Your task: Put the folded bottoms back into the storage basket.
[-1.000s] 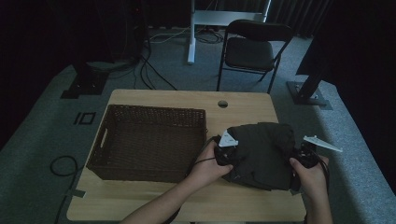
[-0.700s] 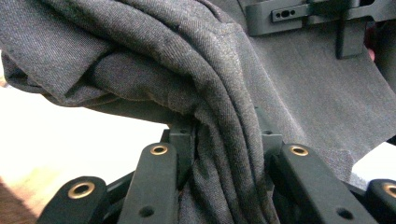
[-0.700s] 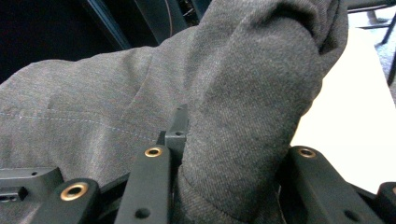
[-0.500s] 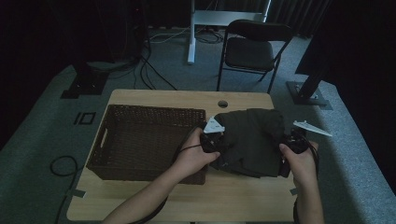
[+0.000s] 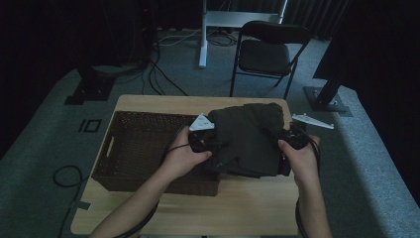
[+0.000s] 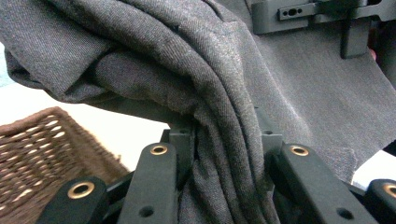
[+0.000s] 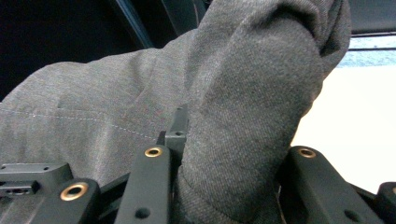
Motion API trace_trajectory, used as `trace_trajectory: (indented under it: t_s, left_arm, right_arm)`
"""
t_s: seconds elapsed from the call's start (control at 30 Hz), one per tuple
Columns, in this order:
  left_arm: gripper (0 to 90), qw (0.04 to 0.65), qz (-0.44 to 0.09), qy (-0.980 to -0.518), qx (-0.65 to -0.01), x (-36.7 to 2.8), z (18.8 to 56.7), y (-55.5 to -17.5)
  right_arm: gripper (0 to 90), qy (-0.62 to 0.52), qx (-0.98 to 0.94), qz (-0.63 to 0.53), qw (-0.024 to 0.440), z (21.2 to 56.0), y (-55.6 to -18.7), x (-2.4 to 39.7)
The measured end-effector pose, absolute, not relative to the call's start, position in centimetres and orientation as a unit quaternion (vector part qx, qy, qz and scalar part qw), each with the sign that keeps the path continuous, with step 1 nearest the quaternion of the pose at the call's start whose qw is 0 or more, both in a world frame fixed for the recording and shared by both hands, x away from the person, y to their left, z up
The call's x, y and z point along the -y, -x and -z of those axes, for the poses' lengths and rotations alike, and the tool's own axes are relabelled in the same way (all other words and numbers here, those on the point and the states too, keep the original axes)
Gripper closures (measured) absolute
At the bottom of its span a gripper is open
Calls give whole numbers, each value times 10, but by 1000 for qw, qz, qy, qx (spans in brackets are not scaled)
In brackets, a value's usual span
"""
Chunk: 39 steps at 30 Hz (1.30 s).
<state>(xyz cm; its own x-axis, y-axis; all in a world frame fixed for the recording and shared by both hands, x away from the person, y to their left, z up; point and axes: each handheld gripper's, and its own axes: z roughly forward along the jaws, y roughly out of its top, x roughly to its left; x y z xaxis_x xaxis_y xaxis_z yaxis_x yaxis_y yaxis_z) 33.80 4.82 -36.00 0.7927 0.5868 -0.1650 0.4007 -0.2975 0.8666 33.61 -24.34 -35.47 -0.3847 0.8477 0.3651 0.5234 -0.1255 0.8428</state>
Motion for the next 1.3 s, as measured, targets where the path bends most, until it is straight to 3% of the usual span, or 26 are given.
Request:
trace_trajectory:
  t_s: [0.77,1.3]
  left_arm:
    - [700,510,-105,-778,-351,-144,352,-341]
    - [699,504,-120,-770,-371,-201,359,-341]
  right_arm:
    - [651,-493,-679,-529,130,340,-365,149]
    - [651,-476,-689,-536,105,348,-380,92]
